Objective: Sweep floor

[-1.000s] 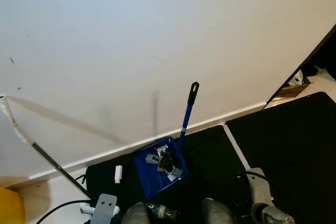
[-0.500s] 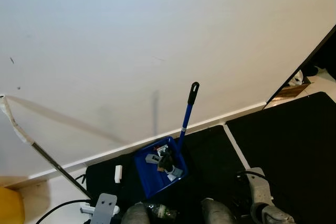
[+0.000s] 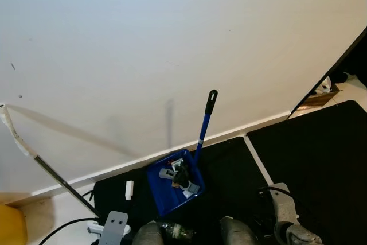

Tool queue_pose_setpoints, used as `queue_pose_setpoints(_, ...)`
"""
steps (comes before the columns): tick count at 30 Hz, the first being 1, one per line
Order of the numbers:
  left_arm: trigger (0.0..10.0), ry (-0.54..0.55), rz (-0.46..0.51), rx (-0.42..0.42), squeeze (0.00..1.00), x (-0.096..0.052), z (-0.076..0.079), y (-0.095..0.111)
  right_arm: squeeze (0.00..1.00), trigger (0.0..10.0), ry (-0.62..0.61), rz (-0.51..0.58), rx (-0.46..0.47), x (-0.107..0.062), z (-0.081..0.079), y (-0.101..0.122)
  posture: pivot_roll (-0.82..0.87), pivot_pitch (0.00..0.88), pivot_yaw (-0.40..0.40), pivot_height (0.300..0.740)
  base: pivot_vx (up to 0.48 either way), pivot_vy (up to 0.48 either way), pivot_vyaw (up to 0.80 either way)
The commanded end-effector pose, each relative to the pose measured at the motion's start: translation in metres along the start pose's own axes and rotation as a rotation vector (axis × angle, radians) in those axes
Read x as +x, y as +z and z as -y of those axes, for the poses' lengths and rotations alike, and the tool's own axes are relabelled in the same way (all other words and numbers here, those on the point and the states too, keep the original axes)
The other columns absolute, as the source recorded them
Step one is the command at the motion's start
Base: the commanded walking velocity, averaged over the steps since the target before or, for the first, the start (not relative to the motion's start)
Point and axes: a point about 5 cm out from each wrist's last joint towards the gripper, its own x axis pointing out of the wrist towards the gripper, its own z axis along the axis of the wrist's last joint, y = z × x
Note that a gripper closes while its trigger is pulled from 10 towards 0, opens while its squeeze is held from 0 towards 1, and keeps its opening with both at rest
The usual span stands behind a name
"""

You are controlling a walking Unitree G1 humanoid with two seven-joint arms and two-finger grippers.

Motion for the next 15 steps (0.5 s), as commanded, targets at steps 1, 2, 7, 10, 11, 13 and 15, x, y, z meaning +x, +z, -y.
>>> queue_pose_setpoints(1, 10.0, -0.019, -0.024, 0.001, 0.0, -0.0021, 0.0073, -0.0069, 0.0, 10.0, -0.01, -0.02, -0.003, -0.0021, 0.0035, -0.0053, 0.04, 0.1, -0.066, 0.74, 0.0, 0.0, 0.0)
queue_pose_setpoints(2, 10.0, -0.019, -0.024, 0.0, 0.0, -0.0022, 0.0072, -0.007, 0.0, 10.0, -0.01, -0.019, -0.003, -0.0021, 0.0037, -0.0051, 0.04, 0.1, -0.066, 0.74, 0.0, 0.0, 0.0)
queue_pose_setpoints(7, 10.0, -0.017, -0.024, -0.002, 0.0, -0.0023, 0.0071, -0.0074, 0.0, 10.0, -0.01, -0.018, -0.003, -0.002, 0.0038, -0.0047, 0.04, 0.1, -0.067, 0.74, 0.0, 0.0, 0.0)
queue_pose_setpoints(10, 10.0, -0.016, -0.025, -0.004, 0.0, -0.0024, 0.0071, -0.0077, 0.0, 10.0, -0.008, -0.018, -0.002, -0.0019, 0.0037, -0.0046, 0.04, 0.102, -0.067, 0.74, 0.0, 0.0, 0.0)
queue_pose_setpoints(11, 10.0, -0.016, -0.025, -0.004, 0.0, -0.0024, 0.0071, -0.0078, 0.0, 10.0, -0.008, -0.018, -0.002, -0.0019, 0.0036, -0.0047, 0.04, 0.104, -0.067, 0.74, 0.0, 0.0, 0.0)
queue_pose_setpoints(13, 10.0, -0.016, -0.025, -0.005, 0.0, -0.0025, 0.0071, -0.0079, 0.0, 10.0, -0.008, -0.019, -0.002, -0.0019, 0.0035, -0.0049, 0.04, 0.105, -0.067, 0.74, 0.0, 0.0, 0.0)
queue_pose_setpoints(15, 10.0, -0.016, -0.026, -0.005, 0.0, -0.0025, 0.0071, -0.008, 0.0, 10.0, -0.008, -0.02, -0.002, -0.002, 0.0035, -0.005, 0.04, 0.104, -0.067, 0.74, 0.0, 0.0, 0.0)
